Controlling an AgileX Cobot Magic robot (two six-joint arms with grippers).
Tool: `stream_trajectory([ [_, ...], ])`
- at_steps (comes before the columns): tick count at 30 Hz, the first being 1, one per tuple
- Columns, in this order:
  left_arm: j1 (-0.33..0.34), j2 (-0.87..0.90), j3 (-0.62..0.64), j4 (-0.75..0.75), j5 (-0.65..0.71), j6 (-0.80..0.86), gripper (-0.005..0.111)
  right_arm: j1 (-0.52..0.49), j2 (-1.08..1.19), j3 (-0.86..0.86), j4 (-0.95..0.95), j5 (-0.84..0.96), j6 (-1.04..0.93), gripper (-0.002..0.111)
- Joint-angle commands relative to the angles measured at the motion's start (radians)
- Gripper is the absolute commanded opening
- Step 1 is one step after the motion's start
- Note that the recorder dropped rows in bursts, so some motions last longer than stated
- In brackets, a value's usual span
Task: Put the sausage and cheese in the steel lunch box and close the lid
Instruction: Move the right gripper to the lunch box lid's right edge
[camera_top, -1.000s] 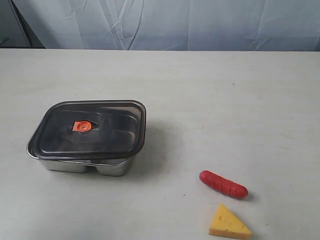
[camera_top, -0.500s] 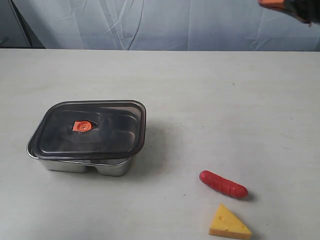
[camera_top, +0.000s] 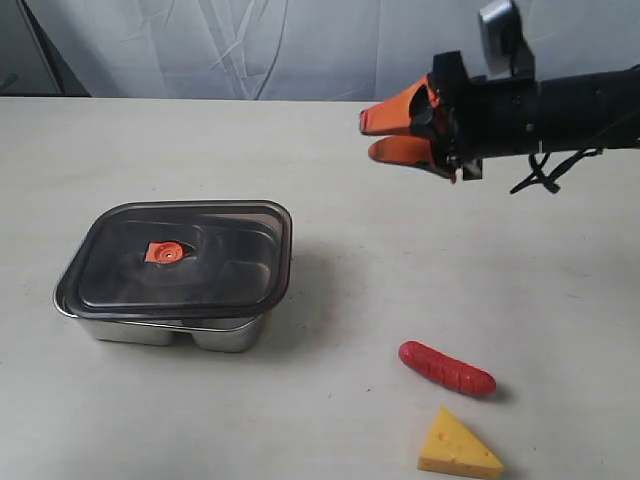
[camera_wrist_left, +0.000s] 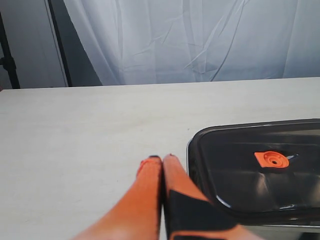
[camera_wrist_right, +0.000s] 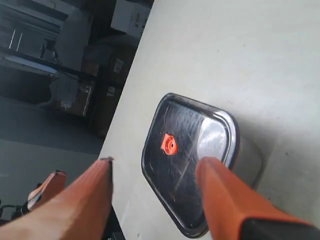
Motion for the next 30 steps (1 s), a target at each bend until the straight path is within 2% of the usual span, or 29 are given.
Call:
stream_trajectory([
  [1, 0.001, -0.006, 0.005, 0.006, 0.000, -0.002, 0.000, 0.075, 0.075, -0.007, 0.026, -0.021, -0.048, 0.056],
  [7, 0.001, -0.006, 0.005, 0.006, 0.000, -0.002, 0.000, 0.157, 0.154, -0.007, 0.102, -0.167, -0.088, 0.056],
  [13, 0.001, -0.006, 0.005, 0.006, 0.000, -0.002, 0.000, 0.172, 0.212, -0.007, 0.184, -0.187, -0.135, 0.056],
  [30, 0.001, -0.006, 0.005, 0.008, 0.000, -0.002, 0.000, 0.235, 0.342, -0.117, 0.184, -0.179, -0.150, 0.056],
])
